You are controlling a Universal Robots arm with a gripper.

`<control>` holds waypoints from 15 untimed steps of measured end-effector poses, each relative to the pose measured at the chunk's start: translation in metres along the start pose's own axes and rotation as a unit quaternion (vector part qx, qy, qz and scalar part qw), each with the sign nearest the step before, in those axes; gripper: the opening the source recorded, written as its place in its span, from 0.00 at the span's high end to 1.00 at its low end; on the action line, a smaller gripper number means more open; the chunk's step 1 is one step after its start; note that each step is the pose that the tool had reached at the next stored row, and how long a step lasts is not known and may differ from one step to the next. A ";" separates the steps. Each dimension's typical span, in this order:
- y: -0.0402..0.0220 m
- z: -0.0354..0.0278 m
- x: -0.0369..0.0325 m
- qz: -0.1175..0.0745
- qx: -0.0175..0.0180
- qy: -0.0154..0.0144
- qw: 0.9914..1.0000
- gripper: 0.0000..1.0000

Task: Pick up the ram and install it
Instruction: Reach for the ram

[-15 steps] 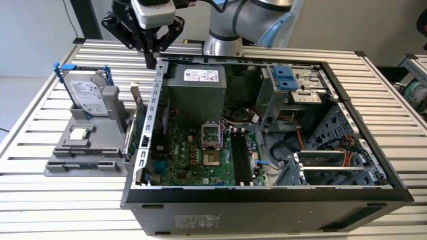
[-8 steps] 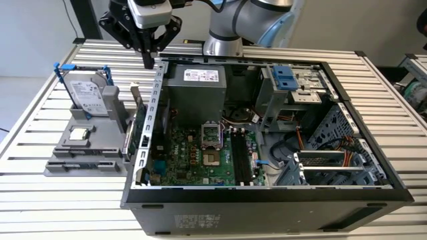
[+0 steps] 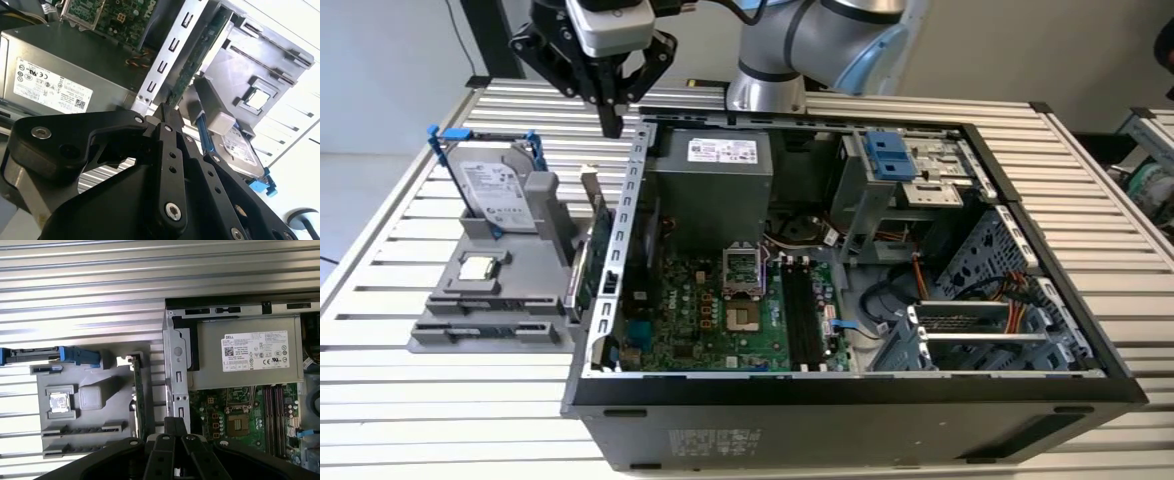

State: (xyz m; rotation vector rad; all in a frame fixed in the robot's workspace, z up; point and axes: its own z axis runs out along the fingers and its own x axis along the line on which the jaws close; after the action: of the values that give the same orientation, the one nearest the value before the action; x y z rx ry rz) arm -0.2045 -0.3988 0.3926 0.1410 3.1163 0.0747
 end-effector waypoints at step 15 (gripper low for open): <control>-0.0006 -0.0001 0.0064 0.000 0.000 0.000 1.000 1.00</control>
State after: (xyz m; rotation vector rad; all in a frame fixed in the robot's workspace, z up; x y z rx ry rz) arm -0.2109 -0.3988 0.3926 0.1410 3.1163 0.0747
